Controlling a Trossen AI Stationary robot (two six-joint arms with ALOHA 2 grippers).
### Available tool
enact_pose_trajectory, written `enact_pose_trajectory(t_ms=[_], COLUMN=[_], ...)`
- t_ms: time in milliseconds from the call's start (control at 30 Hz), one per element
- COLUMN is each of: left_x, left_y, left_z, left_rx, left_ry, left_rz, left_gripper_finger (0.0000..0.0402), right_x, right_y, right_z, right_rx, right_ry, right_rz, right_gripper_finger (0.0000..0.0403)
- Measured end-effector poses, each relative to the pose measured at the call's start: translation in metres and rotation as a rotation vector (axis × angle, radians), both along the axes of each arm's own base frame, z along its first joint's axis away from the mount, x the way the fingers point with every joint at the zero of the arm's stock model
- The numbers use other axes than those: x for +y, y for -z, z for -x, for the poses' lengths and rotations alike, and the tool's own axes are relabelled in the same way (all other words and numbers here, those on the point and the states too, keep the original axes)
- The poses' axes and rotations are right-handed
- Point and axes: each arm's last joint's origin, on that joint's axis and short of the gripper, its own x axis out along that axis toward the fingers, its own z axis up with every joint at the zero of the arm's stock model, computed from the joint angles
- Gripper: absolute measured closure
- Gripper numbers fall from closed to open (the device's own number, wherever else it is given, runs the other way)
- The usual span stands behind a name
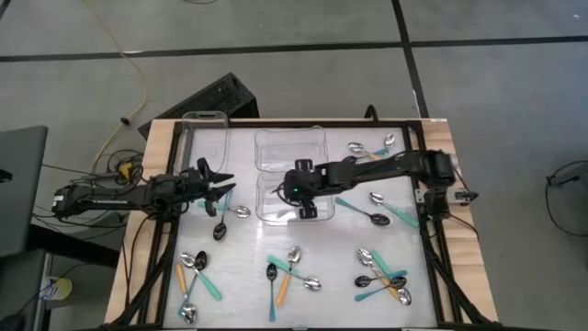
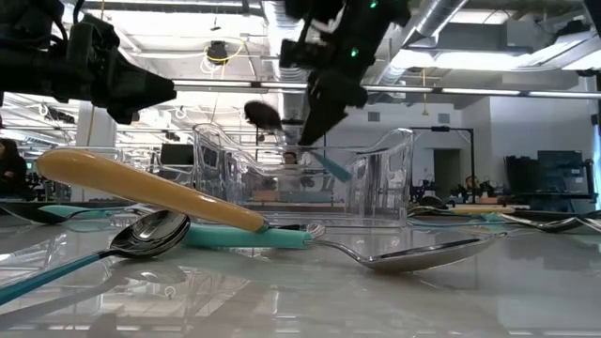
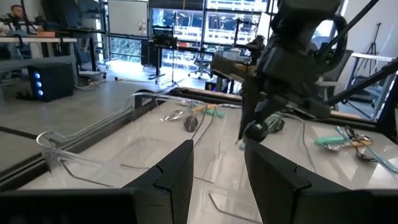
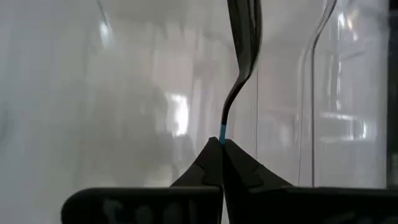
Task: Sort silverware by color (type)
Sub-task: Put the blue spoon into the bottom transparent bin, then put the green spoon into the top right transparent bin
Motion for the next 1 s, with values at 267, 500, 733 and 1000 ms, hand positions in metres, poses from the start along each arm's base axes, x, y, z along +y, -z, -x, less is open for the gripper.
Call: enact_pose_trajectory(t_ms=[267, 500, 733, 1000], left_x=[0.000, 0.000, 0.000, 0.001], left_y=[0.004, 0.006, 0.007, 0.008], left_z=[0.000, 0.000, 0.000, 0.001], left_rx=[0.041, 0.074, 0.092, 0.094], left_ry=[-0.002, -0.004, -0.007, -0.024], left_rz=[-0.005, -0.027, -0.036, -0.040], left_gripper_finger=[0.0271, 0.0271, 0.0271, 0.0271], right_x=[0.000, 0.000, 0.004, 0.022], right_y=[0.009, -0.015, -0.064, -0.062], right_z=[-0.002, 0.012, 0.056, 0.136], right_rx=[0.087, 0.078, 0.082, 0.016], right_ry=[0.051, 0.043, 0.165, 0.267], right_rz=[-0.037, -0.034, -0.112, -0.195], right_gripper_finger=[0.0315, 0.0241, 0.0225, 0.0237])
